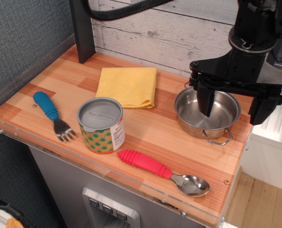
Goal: Move the yellow cloth just behind the fork
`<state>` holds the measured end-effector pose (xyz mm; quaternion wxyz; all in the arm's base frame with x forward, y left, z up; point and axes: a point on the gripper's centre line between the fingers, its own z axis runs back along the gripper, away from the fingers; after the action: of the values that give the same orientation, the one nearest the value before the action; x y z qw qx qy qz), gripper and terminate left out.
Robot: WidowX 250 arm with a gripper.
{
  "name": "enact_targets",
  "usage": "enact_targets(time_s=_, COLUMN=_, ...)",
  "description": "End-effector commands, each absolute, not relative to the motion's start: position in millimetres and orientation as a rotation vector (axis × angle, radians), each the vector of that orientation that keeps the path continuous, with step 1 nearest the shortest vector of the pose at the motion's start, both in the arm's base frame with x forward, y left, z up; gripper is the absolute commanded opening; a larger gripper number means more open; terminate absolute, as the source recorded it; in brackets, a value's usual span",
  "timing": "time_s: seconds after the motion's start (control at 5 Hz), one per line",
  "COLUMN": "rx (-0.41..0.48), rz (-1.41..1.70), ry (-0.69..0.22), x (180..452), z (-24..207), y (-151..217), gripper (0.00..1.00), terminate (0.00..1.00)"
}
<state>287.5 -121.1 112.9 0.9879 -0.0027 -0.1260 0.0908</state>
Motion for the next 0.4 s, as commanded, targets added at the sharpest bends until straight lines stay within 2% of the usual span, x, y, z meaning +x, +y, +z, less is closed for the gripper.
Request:
enact_targets(time_s=0.0, rx=-0.006, rz=0.182, ry=-0.253, x=287.5, z=112.9, y=-121.1, gripper=1.0, terminate=0.0)
enact_targets(time_s=0.2, rx=0.006, rz=0.167, ry=-0.223, x=294.6, z=115.7, y=-102.8, gripper=1.0, terminate=0.0)
